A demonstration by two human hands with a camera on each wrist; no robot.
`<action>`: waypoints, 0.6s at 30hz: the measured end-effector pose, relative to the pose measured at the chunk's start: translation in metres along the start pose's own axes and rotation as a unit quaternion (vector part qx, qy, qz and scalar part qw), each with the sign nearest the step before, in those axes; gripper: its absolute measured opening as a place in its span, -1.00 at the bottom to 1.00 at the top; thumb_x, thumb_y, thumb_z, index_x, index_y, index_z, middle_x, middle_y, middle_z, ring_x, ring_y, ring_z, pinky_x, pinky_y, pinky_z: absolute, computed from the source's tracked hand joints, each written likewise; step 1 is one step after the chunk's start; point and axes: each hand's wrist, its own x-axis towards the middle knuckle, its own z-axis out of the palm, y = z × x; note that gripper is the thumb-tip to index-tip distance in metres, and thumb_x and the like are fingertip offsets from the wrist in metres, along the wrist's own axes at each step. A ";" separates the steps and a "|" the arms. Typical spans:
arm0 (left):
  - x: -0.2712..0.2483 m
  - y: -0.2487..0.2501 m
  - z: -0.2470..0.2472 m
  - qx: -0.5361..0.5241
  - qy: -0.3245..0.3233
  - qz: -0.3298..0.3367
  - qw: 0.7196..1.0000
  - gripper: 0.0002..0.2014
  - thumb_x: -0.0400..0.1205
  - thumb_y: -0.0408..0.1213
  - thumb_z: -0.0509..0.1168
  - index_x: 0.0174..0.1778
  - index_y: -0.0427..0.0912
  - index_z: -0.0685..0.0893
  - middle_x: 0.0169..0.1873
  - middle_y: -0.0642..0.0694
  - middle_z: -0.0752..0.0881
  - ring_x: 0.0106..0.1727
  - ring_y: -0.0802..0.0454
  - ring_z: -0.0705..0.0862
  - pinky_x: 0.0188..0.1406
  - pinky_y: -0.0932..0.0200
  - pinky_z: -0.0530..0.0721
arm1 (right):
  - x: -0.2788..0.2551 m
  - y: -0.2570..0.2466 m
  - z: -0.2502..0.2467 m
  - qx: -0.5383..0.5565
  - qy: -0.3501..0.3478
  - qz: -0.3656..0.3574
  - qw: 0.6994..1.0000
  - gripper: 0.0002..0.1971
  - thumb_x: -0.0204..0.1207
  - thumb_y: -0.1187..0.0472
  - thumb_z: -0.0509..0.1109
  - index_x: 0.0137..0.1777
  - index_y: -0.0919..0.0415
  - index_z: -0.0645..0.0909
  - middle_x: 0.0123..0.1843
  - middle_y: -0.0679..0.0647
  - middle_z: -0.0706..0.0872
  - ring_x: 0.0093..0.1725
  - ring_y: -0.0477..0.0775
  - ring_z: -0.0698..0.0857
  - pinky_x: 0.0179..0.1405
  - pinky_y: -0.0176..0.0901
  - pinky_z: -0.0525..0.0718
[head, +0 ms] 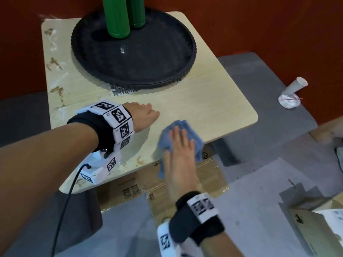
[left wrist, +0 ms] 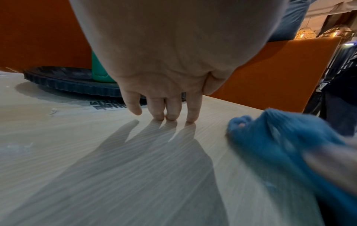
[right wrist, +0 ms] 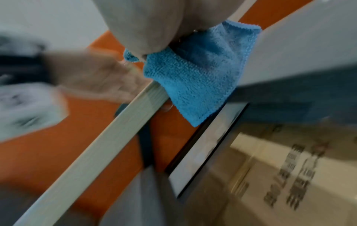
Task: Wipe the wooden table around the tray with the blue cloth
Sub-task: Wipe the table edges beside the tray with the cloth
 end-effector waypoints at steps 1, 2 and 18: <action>0.000 0.001 0.000 -0.001 -0.001 -0.003 1.000 -0.24 0.54 0.19 -0.34 0.64 -0.03 0.20 0.65 -0.14 0.21 0.61 -0.14 0.26 0.56 -0.06 0.24 | -0.007 -0.009 0.006 0.004 -0.019 -0.027 0.999 -0.46 0.71 0.01 -0.12 0.68 0.06 -0.01 0.69 -0.11 -0.13 0.65 -0.17 -0.27 0.61 -0.15 -0.37; 0.000 0.001 0.000 -0.003 -0.005 -0.006 1.000 -0.27 0.58 0.18 -0.34 0.65 -0.03 0.18 0.65 -0.14 0.20 0.61 -0.14 0.26 0.56 -0.05 0.24 | -0.010 -0.011 0.008 0.006 -0.034 -0.051 0.998 -0.45 0.70 -0.02 -0.14 0.68 0.04 0.01 0.69 -0.14 -0.12 0.64 -0.22 -0.28 0.60 -0.21 -0.39; 0.004 0.017 -0.007 0.059 0.039 -0.013 0.997 -0.48 0.73 0.02 -0.14 0.26 -0.25 0.57 0.28 -0.24 0.60 0.26 -0.22 0.55 0.16 -0.01 0.44 | 0.025 0.056 -0.028 -0.015 0.011 0.030 0.999 -0.38 0.64 -0.08 -0.25 0.70 0.07 -0.07 0.72 -0.07 -0.12 0.68 -0.13 -0.20 0.65 -0.10 -0.27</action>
